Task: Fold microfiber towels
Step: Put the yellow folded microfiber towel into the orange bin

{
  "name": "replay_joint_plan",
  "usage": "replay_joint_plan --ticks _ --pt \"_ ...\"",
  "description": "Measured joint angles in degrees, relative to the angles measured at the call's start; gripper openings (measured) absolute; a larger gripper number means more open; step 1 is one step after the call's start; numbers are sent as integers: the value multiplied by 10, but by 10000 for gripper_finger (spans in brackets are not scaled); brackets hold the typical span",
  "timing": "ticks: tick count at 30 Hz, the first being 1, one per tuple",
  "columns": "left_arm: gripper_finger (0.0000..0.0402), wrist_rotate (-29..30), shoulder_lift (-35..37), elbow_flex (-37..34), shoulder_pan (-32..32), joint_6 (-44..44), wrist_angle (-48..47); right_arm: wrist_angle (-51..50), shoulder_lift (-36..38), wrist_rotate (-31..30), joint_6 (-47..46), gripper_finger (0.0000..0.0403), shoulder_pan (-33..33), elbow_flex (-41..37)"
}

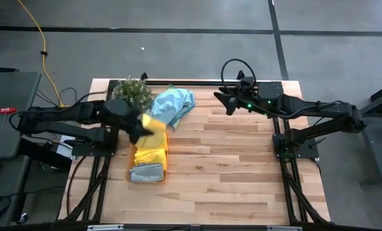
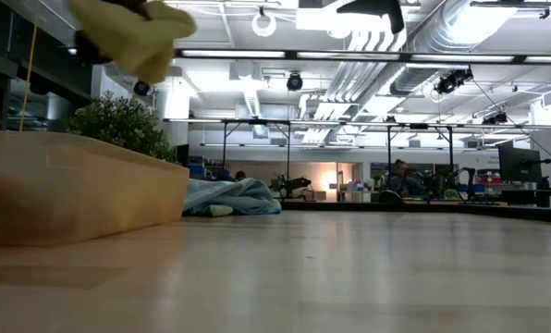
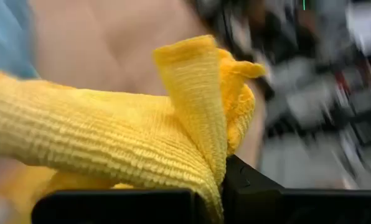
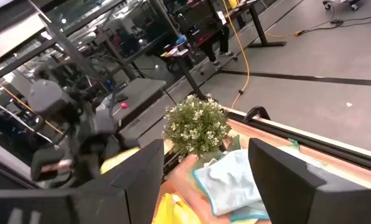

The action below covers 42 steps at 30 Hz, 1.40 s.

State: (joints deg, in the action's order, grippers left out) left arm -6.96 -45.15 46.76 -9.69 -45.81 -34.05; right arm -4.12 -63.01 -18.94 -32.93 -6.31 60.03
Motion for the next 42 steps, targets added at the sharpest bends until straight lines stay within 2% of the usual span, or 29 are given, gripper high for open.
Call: replay_joint_plan --ticks 3,7,13,17,22,25,29,35,42 --pt "1 -116 -29 1 -1 19 -53 0 -6 0 0 226 0 0" --pt "0 -191 -98 42 -6 114 -164 -1 -15 0 0 226 0 0" --pt "0 -180 -229 138 -37 336 -363 -16 -19 0 -2 226 0 -1" --pt "0 -194 -304 174 -40 532 -392 -27 -19 4 -2 226 0 -1" --pt "0 -202 -375 177 -29 660 -404 -50 -19 9 -17 226 0 -1" --pt "0 -180 -410 176 -24 706 -401 -66 -19 9 -22 226 0 -1" --pt "0 -183 -440 176 -22 731 -390 -77 -19 9 -22 226 0 -1" --pt "0 -301 -409 177 -16 719 -376 -86 -19 9 -22 226 0 -1" --pt "0 -329 -399 174 9 754 -347 -100 -19 0 -22 226 -5 -1"
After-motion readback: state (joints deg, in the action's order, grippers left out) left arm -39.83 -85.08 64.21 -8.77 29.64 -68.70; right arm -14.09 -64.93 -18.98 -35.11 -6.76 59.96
